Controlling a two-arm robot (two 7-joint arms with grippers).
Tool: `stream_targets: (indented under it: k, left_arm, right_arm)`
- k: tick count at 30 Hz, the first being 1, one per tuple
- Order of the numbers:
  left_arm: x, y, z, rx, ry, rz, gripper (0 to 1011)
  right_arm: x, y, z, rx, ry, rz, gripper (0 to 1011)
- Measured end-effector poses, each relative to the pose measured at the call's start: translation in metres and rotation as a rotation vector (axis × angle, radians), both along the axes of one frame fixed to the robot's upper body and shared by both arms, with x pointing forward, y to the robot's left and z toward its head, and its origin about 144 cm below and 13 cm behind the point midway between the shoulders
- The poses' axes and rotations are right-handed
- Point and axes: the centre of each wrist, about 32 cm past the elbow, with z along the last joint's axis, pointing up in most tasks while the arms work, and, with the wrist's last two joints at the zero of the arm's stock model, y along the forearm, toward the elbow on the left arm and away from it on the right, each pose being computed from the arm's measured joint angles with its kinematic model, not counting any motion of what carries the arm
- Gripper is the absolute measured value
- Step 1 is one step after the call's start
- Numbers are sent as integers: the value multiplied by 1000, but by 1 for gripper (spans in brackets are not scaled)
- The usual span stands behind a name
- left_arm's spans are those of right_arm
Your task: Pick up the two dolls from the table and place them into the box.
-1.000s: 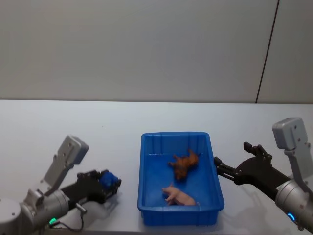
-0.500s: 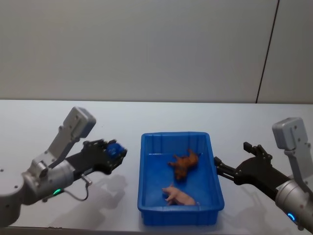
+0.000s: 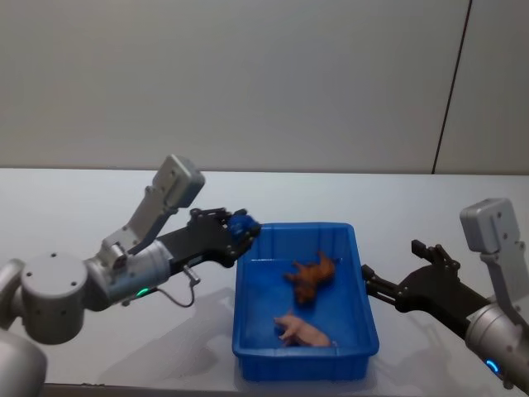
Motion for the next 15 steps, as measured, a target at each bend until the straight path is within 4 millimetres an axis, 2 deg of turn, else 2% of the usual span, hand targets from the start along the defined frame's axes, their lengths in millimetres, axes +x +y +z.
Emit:
stream_targets:
  k: [2,4,11,12,13,14,15]
  left_arm:
    - [4,-5,0,-5,-6,-17,304]
    - [6,-8,1,-8,-11,-27,358]
    - [15,-21,4,-15,-35,-76,619]
    - [15,-22,5,-15,-36,-79,619]
    - [16,-23,5,-15,-39,-83,681]
    - [16,-24,6,-15,-42,-87,681]
    - [17,-26,6,-16,-48,-94,739]
  right_arm:
    - [0,0,0,0,0,0,1001]
    - [0,0,0,0,0,0,1001]
    - [0,0,0,0,0,0,1001]
    - [0,0,0,0,0,0,1001]
    - [0,0,0,0,0,0,1001]
    - [0,0,0,0,0,0,1001]
    - [0,0,0,0,0,0,1001]
